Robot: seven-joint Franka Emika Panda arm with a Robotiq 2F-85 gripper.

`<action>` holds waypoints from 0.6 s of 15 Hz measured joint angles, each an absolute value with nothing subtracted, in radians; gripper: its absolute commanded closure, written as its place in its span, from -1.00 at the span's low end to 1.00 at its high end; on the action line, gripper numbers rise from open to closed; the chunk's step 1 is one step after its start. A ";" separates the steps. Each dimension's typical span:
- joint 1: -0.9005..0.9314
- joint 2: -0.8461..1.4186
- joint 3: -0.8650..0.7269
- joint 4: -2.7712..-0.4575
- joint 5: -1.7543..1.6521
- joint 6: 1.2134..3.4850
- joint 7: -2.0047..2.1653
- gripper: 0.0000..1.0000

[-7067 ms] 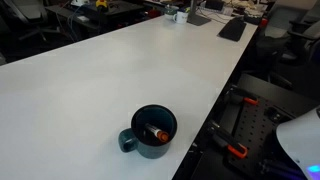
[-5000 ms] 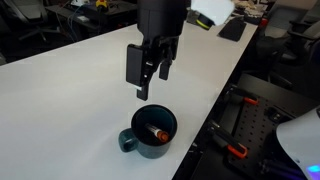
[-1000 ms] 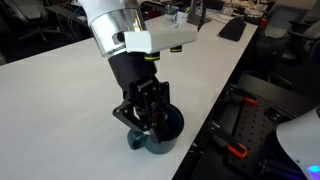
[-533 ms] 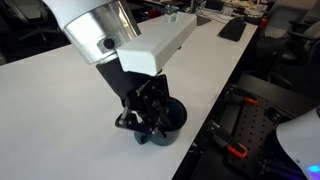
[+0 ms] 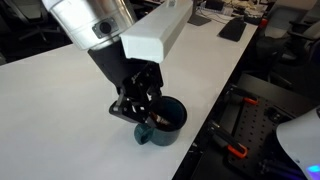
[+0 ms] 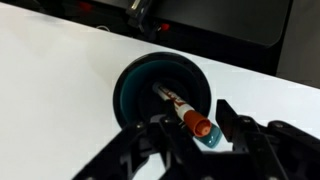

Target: Remove the marker from the mug

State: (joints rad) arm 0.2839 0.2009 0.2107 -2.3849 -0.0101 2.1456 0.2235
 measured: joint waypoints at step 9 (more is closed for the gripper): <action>0.262 0.056 0.208 -2.502 -0.051 2.310 0.160 -1.00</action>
